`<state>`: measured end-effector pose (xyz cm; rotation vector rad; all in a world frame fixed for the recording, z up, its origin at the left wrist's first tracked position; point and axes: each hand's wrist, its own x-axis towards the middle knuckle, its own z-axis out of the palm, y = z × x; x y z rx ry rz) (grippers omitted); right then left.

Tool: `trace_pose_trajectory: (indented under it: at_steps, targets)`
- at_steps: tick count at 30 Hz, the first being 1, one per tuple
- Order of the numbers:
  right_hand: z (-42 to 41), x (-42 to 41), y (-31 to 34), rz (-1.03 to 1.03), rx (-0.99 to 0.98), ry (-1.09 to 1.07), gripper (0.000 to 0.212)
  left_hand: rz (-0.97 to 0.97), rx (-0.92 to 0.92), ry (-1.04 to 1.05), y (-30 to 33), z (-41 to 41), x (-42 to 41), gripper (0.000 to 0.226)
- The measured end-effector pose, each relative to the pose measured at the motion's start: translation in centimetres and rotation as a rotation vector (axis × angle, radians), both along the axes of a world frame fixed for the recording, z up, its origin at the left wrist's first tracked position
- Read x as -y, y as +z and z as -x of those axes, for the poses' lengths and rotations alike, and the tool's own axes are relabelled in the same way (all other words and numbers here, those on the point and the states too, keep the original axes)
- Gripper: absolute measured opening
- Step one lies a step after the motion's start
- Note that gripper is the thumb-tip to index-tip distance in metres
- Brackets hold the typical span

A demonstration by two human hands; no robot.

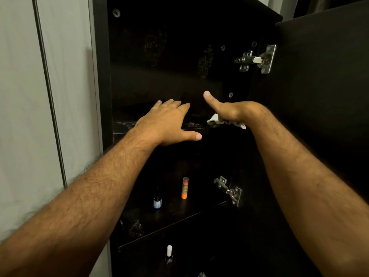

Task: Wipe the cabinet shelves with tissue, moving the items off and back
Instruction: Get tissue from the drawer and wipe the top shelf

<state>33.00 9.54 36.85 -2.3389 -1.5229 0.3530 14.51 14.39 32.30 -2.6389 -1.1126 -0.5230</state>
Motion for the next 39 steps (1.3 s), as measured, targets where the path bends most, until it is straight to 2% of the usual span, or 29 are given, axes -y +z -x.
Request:
trace_pose_trajectory:
  at_steps: [7, 14, 20, 24, 28, 31, 34, 37, 39]
  targets:
    - [0.2, -0.7, -1.7, 0.008, -0.033, 0.037, 0.096, 0.010, 0.022, -0.007, -0.1, -0.1, 0.2, 0.103]
    - [-2.8, 2.8, -2.8, -0.094, -0.134, 0.305, 0.096, 0.034, 0.042, -0.031, 0.2, 0.0, 0.3, 0.104]
    - [-1.9, 0.8, -2.9, -0.123, -0.076, 0.191, 0.093, 0.042, 0.057, -0.017, 0.2, 0.1, 0.7, 0.104]
    - [-0.8, 0.3, -3.1, -0.081, -0.094, 0.368, 0.084, 0.061, 0.055, -0.009, 0.2, 0.1, 0.8, 0.110]
    - [-2.8, 2.0, -3.3, -0.065, -0.098, 0.476, 0.089, 0.056, 0.131, -0.028, 0.2, 0.1, 0.7, 0.108]
    - [-4.4, 1.7, -2.9, -0.045, -0.090, 0.388, 0.099, 0.030, 0.158, -0.024, 0.1, 0.1, 0.8, 0.101]
    - [-3.4, 0.3, -2.9, -0.053, 0.001, 0.349, 0.115, -0.006, 0.118, 0.003, 0.1, 0.1, 0.9, 0.104]
    - [-1.6, -0.4, -3.8, -0.067, 0.023, 0.494, 0.103, -0.081, 0.017, 0.048, 0.0, 0.3, 0.9, 0.115]
    - [-1.8, 0.2, -4.3, -0.111, -0.025, 0.546, 0.103, -0.130, -0.083, 0.103, -0.1, 0.6, 1.1, 0.120]
